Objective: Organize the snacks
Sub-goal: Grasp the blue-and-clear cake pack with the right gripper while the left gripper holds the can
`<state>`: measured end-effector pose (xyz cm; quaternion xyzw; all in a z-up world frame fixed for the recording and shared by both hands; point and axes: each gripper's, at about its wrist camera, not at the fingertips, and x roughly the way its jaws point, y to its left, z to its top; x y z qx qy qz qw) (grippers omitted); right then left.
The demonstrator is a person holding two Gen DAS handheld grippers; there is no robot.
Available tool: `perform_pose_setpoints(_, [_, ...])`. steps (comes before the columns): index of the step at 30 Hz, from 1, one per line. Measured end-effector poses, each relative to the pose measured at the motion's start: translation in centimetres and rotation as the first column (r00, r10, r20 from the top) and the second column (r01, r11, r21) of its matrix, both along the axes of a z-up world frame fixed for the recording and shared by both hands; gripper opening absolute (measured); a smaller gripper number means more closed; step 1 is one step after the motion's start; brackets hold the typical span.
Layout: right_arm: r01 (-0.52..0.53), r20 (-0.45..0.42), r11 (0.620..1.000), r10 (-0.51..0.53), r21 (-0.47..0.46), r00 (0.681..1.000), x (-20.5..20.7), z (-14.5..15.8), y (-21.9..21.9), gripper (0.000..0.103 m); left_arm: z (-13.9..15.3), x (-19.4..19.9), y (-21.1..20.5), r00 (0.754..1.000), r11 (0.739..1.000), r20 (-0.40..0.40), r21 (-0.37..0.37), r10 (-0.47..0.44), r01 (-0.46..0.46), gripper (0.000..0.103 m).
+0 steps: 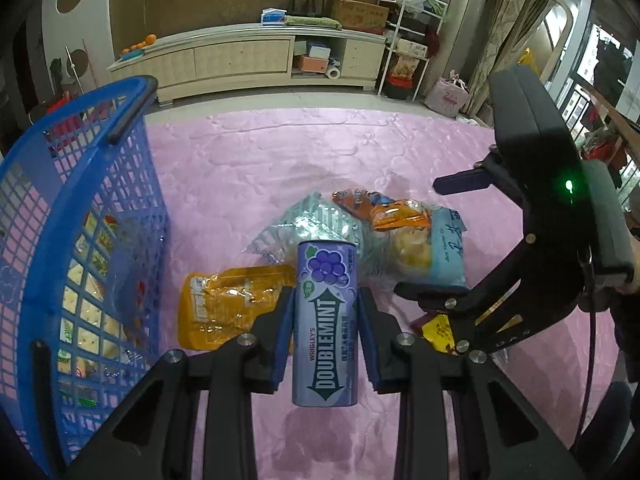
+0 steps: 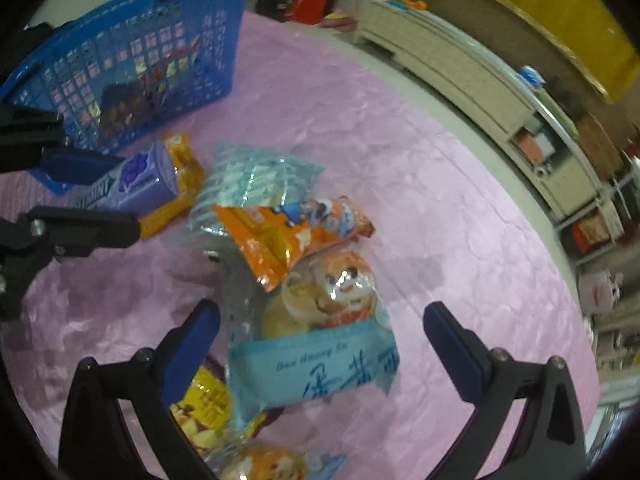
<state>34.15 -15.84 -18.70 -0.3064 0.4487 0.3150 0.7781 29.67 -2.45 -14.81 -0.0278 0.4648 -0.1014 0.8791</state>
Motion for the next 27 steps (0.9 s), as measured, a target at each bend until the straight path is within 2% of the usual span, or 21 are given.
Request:
perform_pose_setpoints(1, [-0.001,-0.021,1.0,0.001,0.019,1.0,0.3,-0.1,-0.1,0.091,-0.1,0.1,0.0,1.0,1.0,-0.001,0.001,0.0,0.0,0.029])
perform_pose_setpoints(2, [0.007,-0.057,0.999,-0.005,0.037,0.998,0.6,-0.1,-0.3,0.078,-0.1,0.1,0.0,1.0,1.0,-0.002,0.0,-0.001,0.001,0.029])
perform_pose_setpoints(5, [0.01,-0.018,1.0,-0.01,0.005,1.0,-0.1,0.3,-0.2,0.073,-0.1,0.1,-0.2,1.0,1.0,-0.002,0.002,-0.009,0.009,0.029])
perform_pose_setpoints(10, [0.055,0.012,0.998,-0.056,0.019,0.998,-2.1,1.4,-0.8,0.072,0.4,-0.6,-0.3,1.0,1.0,0.007,-0.001,-0.018,0.018,0.029])
perform_pose_setpoints(16, [0.136,0.029,0.986,-0.139,0.096,0.99,-4.7,4.8,-2.1,0.072,2.4,-2.2,-1.1,0.998,0.999,0.039,-0.005,-0.043,0.043,0.029])
perform_pose_setpoints(27, [0.209,0.079,0.957,-0.229,0.201,0.97,-10.4,11.2,-1.0,0.072,8.2,-6.4,0.3,0.988,0.996,0.135,-0.039,-0.073,0.079,0.029])
